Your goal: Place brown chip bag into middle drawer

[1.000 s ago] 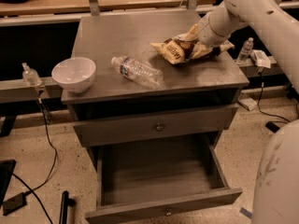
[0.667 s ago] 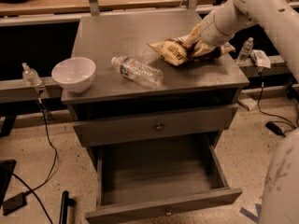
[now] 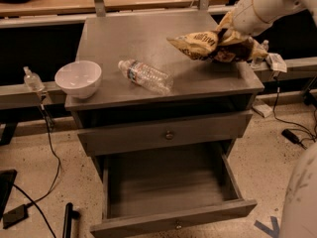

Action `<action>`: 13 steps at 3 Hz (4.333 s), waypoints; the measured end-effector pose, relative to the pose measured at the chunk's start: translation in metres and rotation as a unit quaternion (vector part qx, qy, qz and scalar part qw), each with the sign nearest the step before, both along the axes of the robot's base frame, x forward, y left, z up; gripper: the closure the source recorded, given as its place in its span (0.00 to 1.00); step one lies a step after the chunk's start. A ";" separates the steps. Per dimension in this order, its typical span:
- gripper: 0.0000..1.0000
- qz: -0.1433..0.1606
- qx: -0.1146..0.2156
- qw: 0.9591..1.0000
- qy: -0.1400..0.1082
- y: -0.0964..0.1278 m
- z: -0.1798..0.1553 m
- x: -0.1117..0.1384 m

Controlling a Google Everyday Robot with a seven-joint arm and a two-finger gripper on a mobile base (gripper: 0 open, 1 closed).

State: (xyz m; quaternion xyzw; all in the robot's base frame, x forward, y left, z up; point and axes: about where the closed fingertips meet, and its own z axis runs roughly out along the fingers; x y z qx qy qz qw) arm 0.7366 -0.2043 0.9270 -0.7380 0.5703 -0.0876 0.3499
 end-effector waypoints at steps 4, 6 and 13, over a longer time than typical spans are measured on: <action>1.00 0.007 0.024 0.999 0.026 -0.074 0.053 -0.116; 1.00 0.028 0.012 0.998 -0.048 -0.070 0.084 -0.179; 1.00 0.155 0.081 0.978 0.115 0.086 -0.112 -0.309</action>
Offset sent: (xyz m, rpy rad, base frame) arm -0.1200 -0.0999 0.0869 0.0032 0.0411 -0.1177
